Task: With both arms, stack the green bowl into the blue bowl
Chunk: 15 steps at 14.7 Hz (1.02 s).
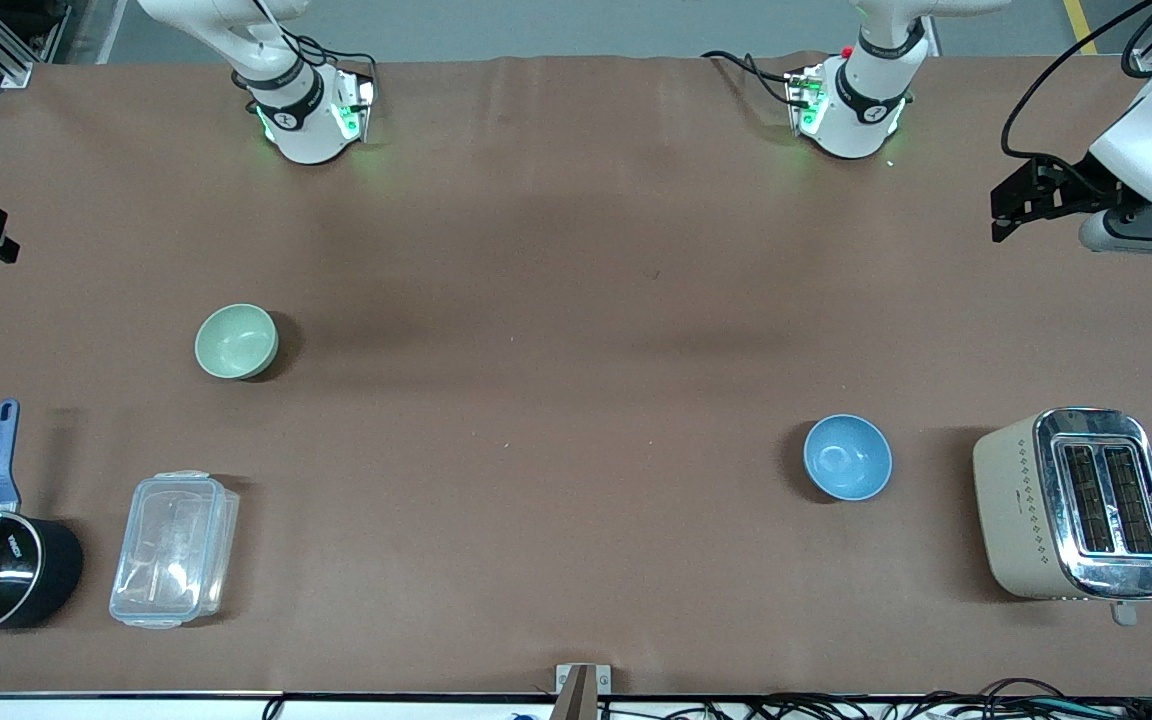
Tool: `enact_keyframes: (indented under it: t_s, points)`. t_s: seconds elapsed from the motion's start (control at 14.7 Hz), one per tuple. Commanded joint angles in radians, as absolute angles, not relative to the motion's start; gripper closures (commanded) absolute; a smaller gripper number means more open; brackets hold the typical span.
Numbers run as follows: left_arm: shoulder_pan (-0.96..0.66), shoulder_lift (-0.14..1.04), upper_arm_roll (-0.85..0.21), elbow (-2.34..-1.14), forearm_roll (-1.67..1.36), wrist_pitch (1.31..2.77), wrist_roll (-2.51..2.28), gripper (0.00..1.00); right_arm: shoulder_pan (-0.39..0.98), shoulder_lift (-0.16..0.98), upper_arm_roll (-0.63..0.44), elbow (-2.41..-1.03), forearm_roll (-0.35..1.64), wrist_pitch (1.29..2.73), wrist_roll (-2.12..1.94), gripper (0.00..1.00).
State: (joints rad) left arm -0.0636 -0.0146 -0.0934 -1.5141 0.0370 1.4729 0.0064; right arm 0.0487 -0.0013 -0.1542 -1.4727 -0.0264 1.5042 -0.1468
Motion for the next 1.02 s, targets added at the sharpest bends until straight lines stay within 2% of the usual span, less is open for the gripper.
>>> enact_keyframes:
  t_s: [0.0,0.14,0.27,0.55,0.75,0.95]
  points:
    - [-0.061,-0.02,-0.089,-1.509,0.018,1.471,0.021,0.0,0.044,0.006,-0.155,-1.454,-0.012,1.489,-0.158,0.0]
    - [-0.061,-0.006,-0.089,-1.505,0.014,1.474,0.021,0.0,0.044,0.006,-0.155,-1.454,-0.012,1.489,-0.158,0.0]
    - [-0.061,0.06,-0.089,-1.503,0.011,1.498,0.02,0.0,0.044,0.006,-0.155,-1.454,-0.012,1.489,-0.158,0.0]
    - [-0.064,0.227,-0.087,-1.519,0.025,1.719,-0.002,0.0,0.043,0.003,-0.155,-1.483,-0.012,1.468,-0.161,0.0]
    - [-0.028,0.349,-0.09,-1.526,0.015,1.833,-0.008,0.0,0.025,-0.023,-0.163,-1.583,-0.014,1.486,-0.169,0.0]
    - [-0.026,0.443,-0.089,-1.575,0.024,1.99,-0.006,0.0,-0.005,-0.025,-0.164,-1.73,-0.018,1.609,-0.182,0.0]
